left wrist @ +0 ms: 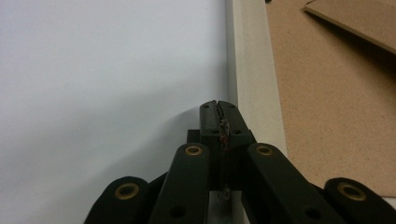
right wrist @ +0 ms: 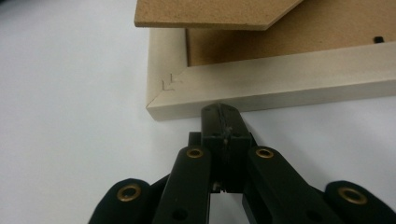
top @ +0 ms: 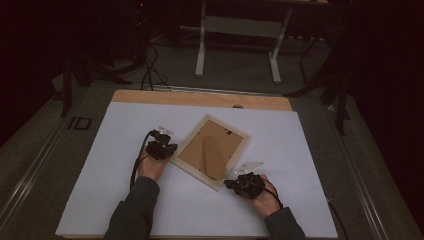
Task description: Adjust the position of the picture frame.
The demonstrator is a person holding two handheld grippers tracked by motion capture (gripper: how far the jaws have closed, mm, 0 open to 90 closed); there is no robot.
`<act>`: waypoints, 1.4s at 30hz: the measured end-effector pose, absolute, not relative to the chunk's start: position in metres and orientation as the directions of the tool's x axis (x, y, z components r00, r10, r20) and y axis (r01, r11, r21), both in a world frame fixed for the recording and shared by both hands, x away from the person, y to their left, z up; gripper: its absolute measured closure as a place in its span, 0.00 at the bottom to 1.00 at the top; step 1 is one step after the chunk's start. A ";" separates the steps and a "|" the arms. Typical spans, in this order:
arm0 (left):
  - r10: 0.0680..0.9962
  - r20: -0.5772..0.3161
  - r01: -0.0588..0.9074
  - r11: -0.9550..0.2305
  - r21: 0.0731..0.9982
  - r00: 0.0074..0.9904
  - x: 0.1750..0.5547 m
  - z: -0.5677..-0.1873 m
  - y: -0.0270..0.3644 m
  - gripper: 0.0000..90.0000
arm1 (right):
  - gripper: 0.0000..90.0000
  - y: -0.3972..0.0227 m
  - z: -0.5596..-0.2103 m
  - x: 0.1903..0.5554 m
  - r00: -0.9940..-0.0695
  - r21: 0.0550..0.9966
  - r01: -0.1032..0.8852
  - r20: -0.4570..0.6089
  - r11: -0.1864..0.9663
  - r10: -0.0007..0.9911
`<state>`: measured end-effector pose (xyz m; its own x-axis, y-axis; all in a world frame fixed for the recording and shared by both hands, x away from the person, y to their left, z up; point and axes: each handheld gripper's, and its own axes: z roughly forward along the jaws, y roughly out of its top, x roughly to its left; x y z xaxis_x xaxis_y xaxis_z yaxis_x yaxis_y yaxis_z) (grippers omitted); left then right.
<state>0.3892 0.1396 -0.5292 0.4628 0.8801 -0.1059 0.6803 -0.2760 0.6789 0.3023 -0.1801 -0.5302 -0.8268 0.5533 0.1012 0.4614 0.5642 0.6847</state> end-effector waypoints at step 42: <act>0.823 -0.134 0.578 -0.262 0.773 0.552 0.289 -0.517 0.171 1.00 | 0.98 -0.199 -0.503 0.356 -0.739 0.742 0.451 -0.001 0.496 0.673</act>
<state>0.2892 0.1706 -0.5170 0.5519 0.8231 -0.1339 0.5782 -0.2620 0.7727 0.3560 -0.1992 -0.5031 -0.7395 0.6732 -0.0006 0.4510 0.4961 0.7419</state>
